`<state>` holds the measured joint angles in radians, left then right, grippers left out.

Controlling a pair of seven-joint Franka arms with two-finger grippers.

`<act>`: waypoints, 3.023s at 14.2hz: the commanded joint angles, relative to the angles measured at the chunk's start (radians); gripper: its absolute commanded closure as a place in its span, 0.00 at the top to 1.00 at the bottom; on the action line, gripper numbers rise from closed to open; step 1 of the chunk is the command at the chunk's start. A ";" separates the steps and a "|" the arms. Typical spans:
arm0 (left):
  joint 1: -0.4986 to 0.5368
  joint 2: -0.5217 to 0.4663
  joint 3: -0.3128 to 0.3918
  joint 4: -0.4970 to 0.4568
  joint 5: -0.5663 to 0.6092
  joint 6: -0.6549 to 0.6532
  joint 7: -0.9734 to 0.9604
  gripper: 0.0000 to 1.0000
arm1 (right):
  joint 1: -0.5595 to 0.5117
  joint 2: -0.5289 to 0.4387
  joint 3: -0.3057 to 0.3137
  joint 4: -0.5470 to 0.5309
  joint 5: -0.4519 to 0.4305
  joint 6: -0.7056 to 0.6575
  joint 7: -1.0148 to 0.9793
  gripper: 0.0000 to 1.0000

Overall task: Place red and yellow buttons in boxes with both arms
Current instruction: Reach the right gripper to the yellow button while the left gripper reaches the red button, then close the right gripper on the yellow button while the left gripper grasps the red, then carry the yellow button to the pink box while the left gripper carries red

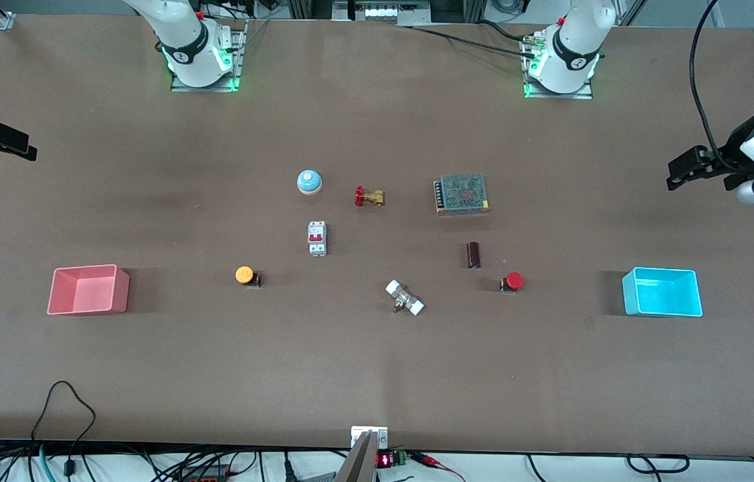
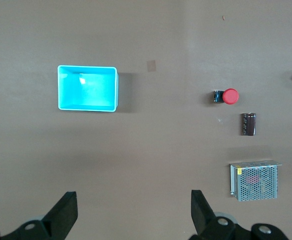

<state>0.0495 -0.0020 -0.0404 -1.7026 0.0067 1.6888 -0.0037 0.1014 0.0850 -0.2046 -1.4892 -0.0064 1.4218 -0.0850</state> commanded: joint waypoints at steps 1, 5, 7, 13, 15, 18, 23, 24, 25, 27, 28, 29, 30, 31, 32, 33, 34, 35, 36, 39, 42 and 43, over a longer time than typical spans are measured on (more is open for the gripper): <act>0.001 -0.006 -0.001 0.003 -0.022 0.000 0.010 1.00 | 0.000 -0.031 0.005 -0.037 0.000 0.009 -0.001 1.00; -0.011 0.040 -0.022 0.008 -0.024 0.002 -0.028 1.00 | 0.013 -0.022 0.007 -0.077 0.002 0.067 0.001 1.00; -0.013 0.086 -0.059 0.011 -0.024 0.035 -0.051 1.00 | 0.056 -0.010 0.007 -0.141 0.005 0.155 0.011 1.00; -0.017 0.302 -0.183 0.009 -0.024 0.233 -0.258 1.00 | 0.184 0.185 0.007 -0.177 0.121 0.385 0.060 1.00; -0.040 0.377 -0.194 0.006 -0.024 0.305 -0.323 1.00 | 0.225 0.246 0.007 -0.174 0.121 0.445 0.080 1.00; -0.071 0.474 -0.193 0.005 -0.024 0.426 -0.419 1.00 | 0.285 0.347 0.007 -0.174 0.125 0.558 0.128 1.00; -0.103 0.585 -0.190 0.001 -0.016 0.551 -0.461 1.00 | 0.359 0.473 0.007 -0.163 0.126 0.679 0.232 1.00; -0.106 0.594 -0.190 0.001 -0.014 0.560 -0.469 1.00 | 0.368 0.490 0.007 -0.163 0.126 0.696 0.247 1.00; -0.111 0.603 -0.190 0.001 -0.013 0.563 -0.470 1.00 | 0.379 0.505 0.007 -0.163 0.128 0.718 0.261 1.00; -0.117 0.619 -0.190 0.001 -0.010 0.581 -0.473 1.00 | 0.382 0.532 0.007 -0.163 0.129 0.752 0.268 1.00; -0.123 0.625 -0.187 0.001 -0.010 0.588 -0.475 1.00 | 0.382 0.544 0.007 -0.163 0.144 0.764 0.269 1.00; -0.125 0.634 -0.187 0.001 -0.008 0.589 -0.479 0.99 | 0.382 0.558 0.007 -0.155 0.179 0.770 0.274 1.00; -0.126 0.637 -0.185 0.001 -0.004 0.591 -0.489 0.97 | 0.382 0.578 0.007 -0.134 0.199 0.770 0.271 1.00; -0.131 0.639 -0.185 0.001 -0.004 0.591 -0.490 0.94 | 0.382 0.593 0.007 -0.125 0.200 0.772 0.269 1.00; -0.132 0.639 -0.185 0.001 -0.004 0.589 -0.496 0.89 | 0.379 0.601 0.007 -0.125 0.200 0.773 0.271 1.00; -0.132 0.640 -0.184 0.001 -0.004 0.591 -0.504 0.83 | 0.382 0.604 0.007 -0.125 0.201 0.781 0.271 1.00; -0.134 0.640 -0.184 0.001 -0.004 0.591 -0.507 0.75 | 0.382 0.604 0.007 -0.125 0.201 0.792 0.272 1.00; -0.134 0.640 -0.184 0.001 -0.004 0.591 -0.509 0.67 | 0.382 0.607 0.007 -0.125 0.204 0.795 0.274 1.00; -0.132 0.640 -0.184 0.001 -0.004 0.589 -0.509 0.61 | 0.382 0.614 0.007 -0.125 0.206 0.796 0.274 1.00; -0.132 0.640 -0.184 0.008 -0.005 0.591 -0.509 0.42 | 0.382 0.624 0.007 -0.125 0.207 0.806 0.274 0.94; -0.131 0.637 -0.180 0.018 -0.005 0.589 -0.509 0.28 | 0.382 0.624 0.007 -0.125 0.209 0.804 0.275 0.63; -0.129 0.630 -0.177 0.018 -0.005 0.589 -0.509 0.25 | 0.382 0.624 0.007 -0.125 0.209 0.804 0.275 0.61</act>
<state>-0.0698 0.6339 -0.2328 -1.7010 0.0015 2.2789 -0.5023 0.4788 0.6983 -0.1932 -1.6322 0.1867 2.2251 0.1814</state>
